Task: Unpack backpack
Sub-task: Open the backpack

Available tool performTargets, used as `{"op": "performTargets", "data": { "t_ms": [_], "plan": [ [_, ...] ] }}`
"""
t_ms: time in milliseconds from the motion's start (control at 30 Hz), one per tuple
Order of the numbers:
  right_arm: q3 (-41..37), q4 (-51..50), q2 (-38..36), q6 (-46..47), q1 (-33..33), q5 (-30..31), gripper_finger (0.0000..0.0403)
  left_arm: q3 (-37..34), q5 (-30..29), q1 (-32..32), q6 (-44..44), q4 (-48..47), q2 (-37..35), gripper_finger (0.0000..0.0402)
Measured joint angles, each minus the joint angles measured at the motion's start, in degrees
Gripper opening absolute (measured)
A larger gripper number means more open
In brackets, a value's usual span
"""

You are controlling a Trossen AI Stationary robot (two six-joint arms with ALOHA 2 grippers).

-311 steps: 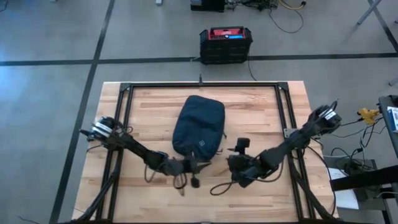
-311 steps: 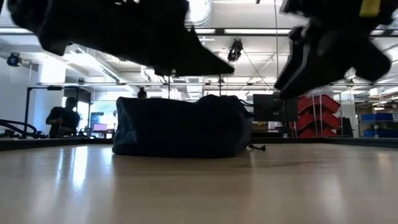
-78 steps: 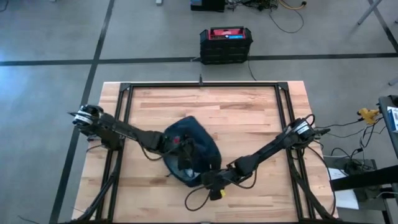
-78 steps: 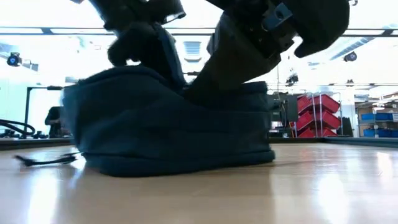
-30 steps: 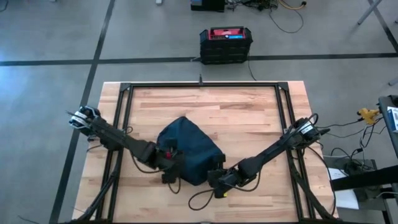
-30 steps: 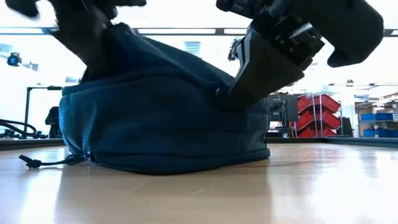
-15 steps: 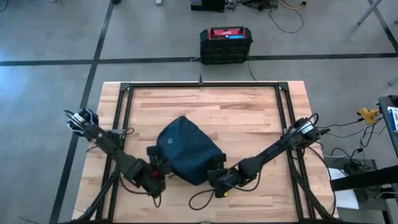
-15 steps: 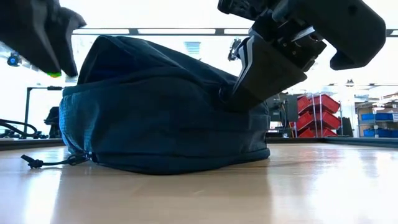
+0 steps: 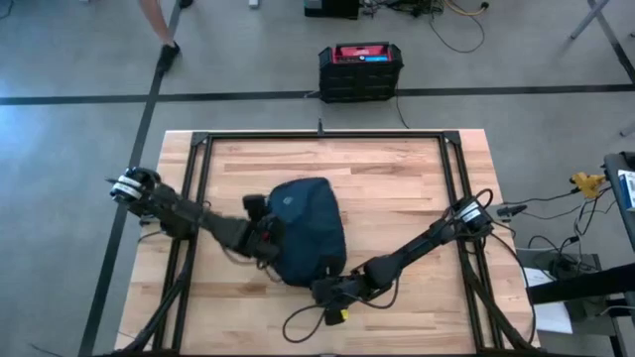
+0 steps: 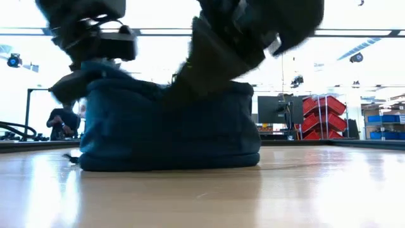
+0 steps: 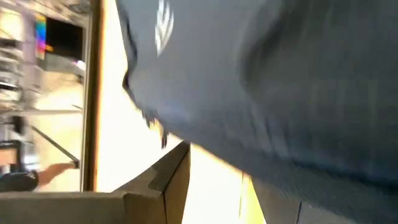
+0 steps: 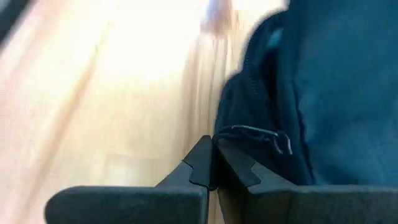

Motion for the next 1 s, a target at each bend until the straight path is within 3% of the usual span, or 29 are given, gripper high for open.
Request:
{"op": "performTargets", "data": {
  "t_ms": [133,233,333,433,533,667,767,1000],
  "plan": [
    [0.5,-3.4,-1.1,-0.4,0.0,0.2,0.0000,5.7,8.3,0.4,-2.7,-11.9,-0.8,0.0154],
    [0.3,-5.7,-1.7,1.0,0.0,0.3,0.0000,9.3,13.3,-1.4,-10.9,-23.1,-1.2,0.0155],
    [0.1,-8.2,-1.8,2.5,0.0,0.4,0.0000,11.3,15.6,-5.6,-18.7,-28.0,-1.8,0.0151],
    [-0.1,-8.6,-1.8,3.1,0.0,0.4,0.0000,11.8,13.5,-11.9,-21.5,-21.9,-2.2,0.0146],
    [0.0,-8.5,-1.8,3.2,0.0,0.4,0.0000,11.2,5.1,-18.4,-19.5,-8.5,-1.7,0.0144],
    [0.6,-8.4,-1.8,3.2,0.0,1.9,0.0000,9.1,-9.5,-25.4,-8.7,13.4,1.2,0.0149],
    [1.3,-8.4,-1.8,3.2,0.0,2.1,0.0000,7.3,-15.8,-27.2,0.9,26.4,4.9,0.0158],
    [1.7,-8.6,-2.2,3.1,0.0,2.1,0.0000,7.1,-17.5,-24.8,0.8,28.0,14.6,0.0178]
  ]
}}
